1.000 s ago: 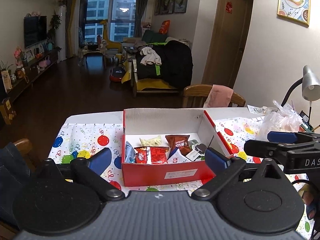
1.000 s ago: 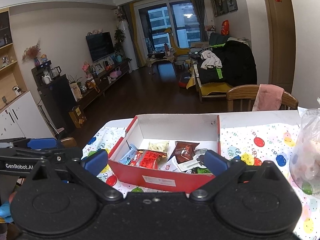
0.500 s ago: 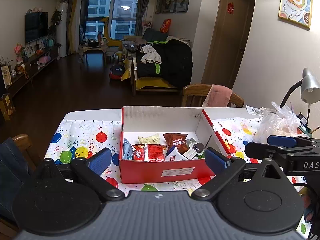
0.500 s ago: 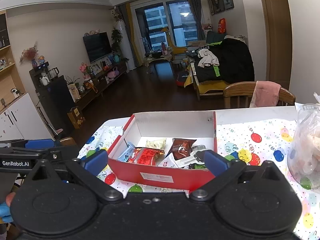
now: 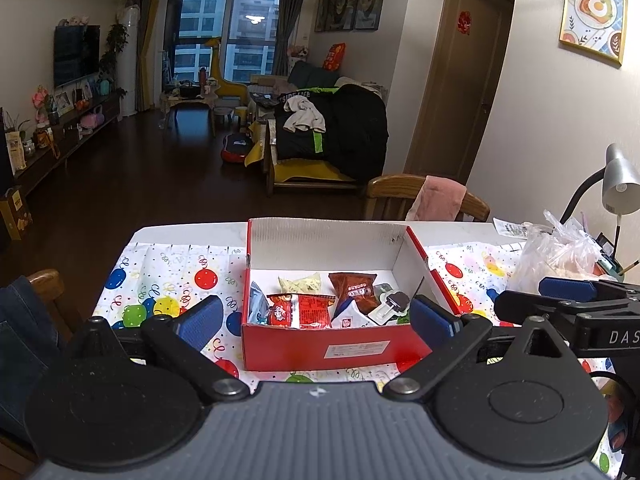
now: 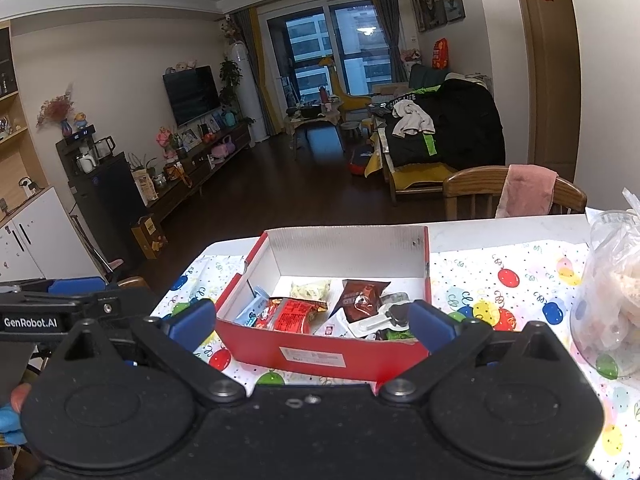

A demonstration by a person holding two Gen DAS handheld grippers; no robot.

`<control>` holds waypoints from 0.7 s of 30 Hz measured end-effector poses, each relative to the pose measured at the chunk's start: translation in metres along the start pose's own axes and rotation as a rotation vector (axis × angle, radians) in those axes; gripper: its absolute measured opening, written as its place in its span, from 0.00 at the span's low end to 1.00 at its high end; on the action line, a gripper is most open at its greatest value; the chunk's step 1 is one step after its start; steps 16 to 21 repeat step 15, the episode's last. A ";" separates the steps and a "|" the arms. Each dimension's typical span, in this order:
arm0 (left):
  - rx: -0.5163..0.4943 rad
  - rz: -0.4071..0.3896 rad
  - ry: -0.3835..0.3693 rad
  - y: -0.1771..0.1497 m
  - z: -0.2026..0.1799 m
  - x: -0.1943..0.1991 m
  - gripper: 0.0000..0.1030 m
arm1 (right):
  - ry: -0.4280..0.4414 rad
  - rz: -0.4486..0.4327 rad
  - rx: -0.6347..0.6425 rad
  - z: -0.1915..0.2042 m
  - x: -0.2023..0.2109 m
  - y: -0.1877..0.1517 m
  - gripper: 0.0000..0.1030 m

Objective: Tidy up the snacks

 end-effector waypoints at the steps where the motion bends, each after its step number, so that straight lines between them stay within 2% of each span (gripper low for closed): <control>1: -0.001 0.000 0.000 0.000 0.000 0.000 0.97 | -0.001 0.001 -0.002 0.000 0.001 0.000 1.00; 10: -0.003 0.002 -0.004 -0.004 -0.001 0.006 0.97 | -0.037 0.014 -0.020 -0.003 0.011 -0.011 1.00; 15: 0.005 0.016 -0.030 -0.013 -0.003 0.010 0.97 | -0.078 0.026 -0.044 -0.011 0.022 -0.024 1.00; 21: 0.005 0.016 -0.030 -0.013 -0.003 0.010 0.97 | -0.078 0.026 -0.044 -0.011 0.022 -0.024 1.00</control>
Point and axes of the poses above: each gripper's, at about its wrist camera, not at the fingertips, and x roughly against the way its jaws point, z to its left, y to its top, the point moved 10 cm from there along -x, roughly the way its jaws point, and after that the axes turned 13 degrees about -y, right-handed, at the moved point
